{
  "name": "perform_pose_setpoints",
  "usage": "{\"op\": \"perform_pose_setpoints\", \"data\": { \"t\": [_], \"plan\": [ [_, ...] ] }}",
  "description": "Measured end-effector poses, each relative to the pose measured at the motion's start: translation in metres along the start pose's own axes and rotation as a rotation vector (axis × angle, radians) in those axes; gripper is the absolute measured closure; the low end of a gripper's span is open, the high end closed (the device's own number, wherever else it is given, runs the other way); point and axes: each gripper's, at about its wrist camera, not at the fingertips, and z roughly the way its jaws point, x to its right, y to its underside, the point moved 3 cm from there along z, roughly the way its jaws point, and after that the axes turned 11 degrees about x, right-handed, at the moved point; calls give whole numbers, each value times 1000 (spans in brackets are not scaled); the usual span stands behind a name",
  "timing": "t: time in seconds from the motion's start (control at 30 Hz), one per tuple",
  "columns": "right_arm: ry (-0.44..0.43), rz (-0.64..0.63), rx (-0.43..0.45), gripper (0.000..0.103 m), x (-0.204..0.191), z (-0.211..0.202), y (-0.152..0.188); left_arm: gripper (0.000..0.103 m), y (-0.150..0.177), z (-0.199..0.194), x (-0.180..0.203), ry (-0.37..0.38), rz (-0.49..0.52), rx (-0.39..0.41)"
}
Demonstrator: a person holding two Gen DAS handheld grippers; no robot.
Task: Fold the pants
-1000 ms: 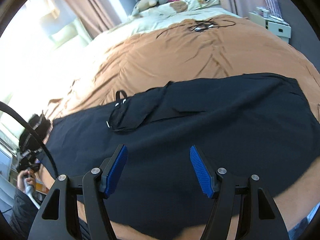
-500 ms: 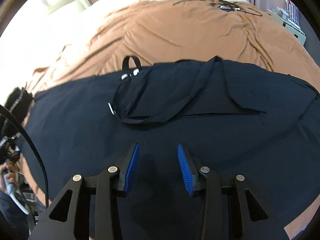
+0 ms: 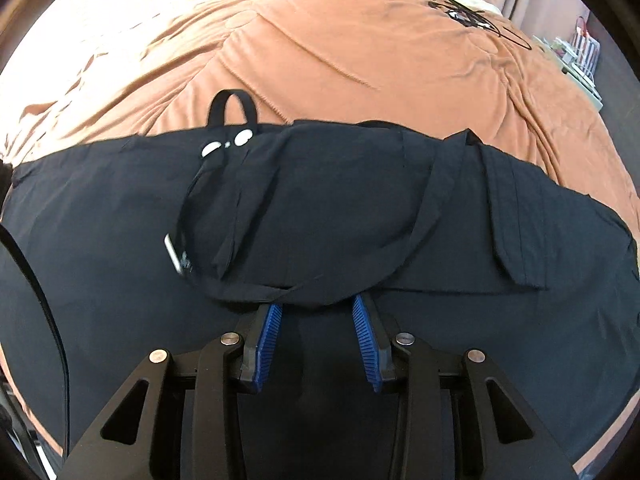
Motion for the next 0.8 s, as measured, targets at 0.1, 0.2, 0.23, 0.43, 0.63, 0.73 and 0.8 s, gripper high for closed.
{"op": "perform_pose_setpoints", "data": {
  "t": [0.1, 0.2, 0.23, 0.43, 0.63, 0.73, 0.8],
  "plan": [
    [15, 4, 5, 70, -3, 6, -5, 51, 2, 0, 2, 0, -5, 0],
    [37, -13, 20, 71, -6, 10, -10, 49, 3, 1, 3, 1, -8, -1],
    [35, -4, 18, 71, -6, 13, -11, 49, 3, 2, 2, 1, -16, -2],
    [34, -12, 8, 71, -7, 21, -14, 49, 0, 5, 1, 7, -23, 6],
    [-15, 34, -3, 71, 5, 15, -15, 92, -3, 9, -2, -36, -20, 5],
    [-52, 53, 4, 71, 10, 1, -5, 99, -7, 4, -3, -10, -45, 6],
    [-72, 54, 13, 71, 12, -9, 1, 100, -10, -3, 2, 8, -42, 18]
  ]
}}
